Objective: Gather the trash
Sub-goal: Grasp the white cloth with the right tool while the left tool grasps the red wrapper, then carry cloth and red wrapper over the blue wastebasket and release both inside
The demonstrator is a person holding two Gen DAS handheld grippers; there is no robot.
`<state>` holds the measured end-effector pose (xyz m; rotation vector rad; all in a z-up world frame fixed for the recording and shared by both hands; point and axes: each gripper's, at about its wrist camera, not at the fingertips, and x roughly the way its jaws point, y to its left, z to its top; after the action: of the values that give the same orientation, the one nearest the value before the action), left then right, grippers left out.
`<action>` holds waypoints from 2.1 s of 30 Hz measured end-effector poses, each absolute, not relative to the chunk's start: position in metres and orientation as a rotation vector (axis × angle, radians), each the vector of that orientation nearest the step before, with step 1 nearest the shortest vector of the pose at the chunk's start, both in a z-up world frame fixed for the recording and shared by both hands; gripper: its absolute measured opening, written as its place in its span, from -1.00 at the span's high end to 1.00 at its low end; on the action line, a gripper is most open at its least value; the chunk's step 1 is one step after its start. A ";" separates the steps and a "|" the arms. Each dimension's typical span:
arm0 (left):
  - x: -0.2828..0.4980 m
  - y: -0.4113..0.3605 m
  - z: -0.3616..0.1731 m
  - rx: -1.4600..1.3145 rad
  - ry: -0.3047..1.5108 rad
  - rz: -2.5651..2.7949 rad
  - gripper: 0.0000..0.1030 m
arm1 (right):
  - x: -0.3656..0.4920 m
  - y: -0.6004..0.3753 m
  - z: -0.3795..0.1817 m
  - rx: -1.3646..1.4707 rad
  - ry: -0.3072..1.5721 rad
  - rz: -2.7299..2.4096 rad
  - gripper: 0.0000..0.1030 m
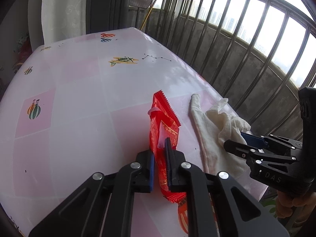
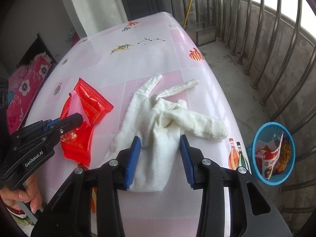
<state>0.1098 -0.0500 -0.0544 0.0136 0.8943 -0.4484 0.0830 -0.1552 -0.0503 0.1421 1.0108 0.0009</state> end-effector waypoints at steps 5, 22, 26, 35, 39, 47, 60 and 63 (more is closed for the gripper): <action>0.107 -0.049 -0.052 0.037 0.874 -0.433 0.86 | 0.084 -0.163 -0.053 0.214 1.012 0.040 0.86; 0.099 -0.046 -0.028 0.047 0.787 -0.431 0.89 | 0.067 -0.210 -0.002 0.432 0.854 0.041 0.91; 0.101 -0.060 -0.005 0.030 0.738 -0.499 0.90 | 0.040 -0.248 0.031 0.442 0.722 -0.096 0.91; 0.119 -0.185 0.023 0.085 0.797 -0.827 0.90 | -0.041 -0.347 0.022 0.600 0.583 -0.547 0.91; 0.125 -0.269 0.004 0.189 0.890 -0.940 0.89 | -0.051 -0.383 -0.021 0.680 0.663 -0.665 0.91; 0.137 -0.412 -0.079 0.472 1.031 -1.005 0.89 | -0.041 -0.442 -0.090 0.702 0.788 -0.798 0.90; 0.170 -0.503 -0.147 0.420 1.137 -1.090 0.15 | -0.020 -0.518 -0.185 0.843 0.882 -0.830 0.05; 0.177 -0.491 -0.133 0.328 1.137 -1.125 0.15 | -0.034 -0.513 -0.175 0.869 0.807 -0.827 0.02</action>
<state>0.1766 -0.4911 -0.1328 0.3284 1.1366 -1.1248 -0.0340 -0.5133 -0.1751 0.8694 0.8074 -0.8270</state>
